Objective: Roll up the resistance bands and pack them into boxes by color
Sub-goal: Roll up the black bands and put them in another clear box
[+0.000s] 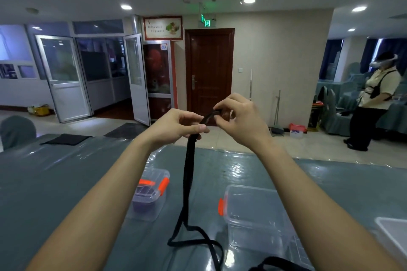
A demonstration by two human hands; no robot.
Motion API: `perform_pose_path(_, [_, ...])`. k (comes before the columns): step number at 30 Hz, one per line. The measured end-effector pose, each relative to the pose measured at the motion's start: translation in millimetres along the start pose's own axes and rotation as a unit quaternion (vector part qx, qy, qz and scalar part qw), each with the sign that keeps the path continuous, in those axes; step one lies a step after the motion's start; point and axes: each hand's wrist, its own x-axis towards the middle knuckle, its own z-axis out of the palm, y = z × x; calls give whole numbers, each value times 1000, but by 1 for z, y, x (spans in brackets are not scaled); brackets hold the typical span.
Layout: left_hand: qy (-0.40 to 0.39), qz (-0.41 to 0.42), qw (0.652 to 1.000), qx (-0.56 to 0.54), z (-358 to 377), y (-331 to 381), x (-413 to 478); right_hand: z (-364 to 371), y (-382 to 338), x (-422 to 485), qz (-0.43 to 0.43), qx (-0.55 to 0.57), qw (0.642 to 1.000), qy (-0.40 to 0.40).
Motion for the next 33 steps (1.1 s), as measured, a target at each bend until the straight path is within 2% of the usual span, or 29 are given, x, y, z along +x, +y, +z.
perform_pose_path(6, [70, 53, 994, 60, 3, 7, -5, 1, -13, -13, -13, -46, 998, 33])
perform_pose_path(11, [105, 103, 986, 76, 17, 4, -15, 8, -13, -35, 81, 72, 994, 29])
perform_pose_path(18, [117, 112, 966, 203, 32, 5, -29, 11, -8, -58, 133, 193, 968, -92])
perform_pose_path(24, [88, 102, 961, 240, 41, 7, -43, 6, -9, -78, 164, 233, 947, -151])
perform_pose_path(27, [84, 110, 964, 226, 47, 2, -51, 11, -9, -91, 190, 272, 934, -135])
perform_pose_path(30, [89, 111, 972, 185, 56, -5, -59, 19, -9, -104, 214, 322, 919, -84])
perform_pose_path(33, [86, 84, 984, 131, 63, -17, -65, 23, -10, -115, 231, 371, 898, -45])
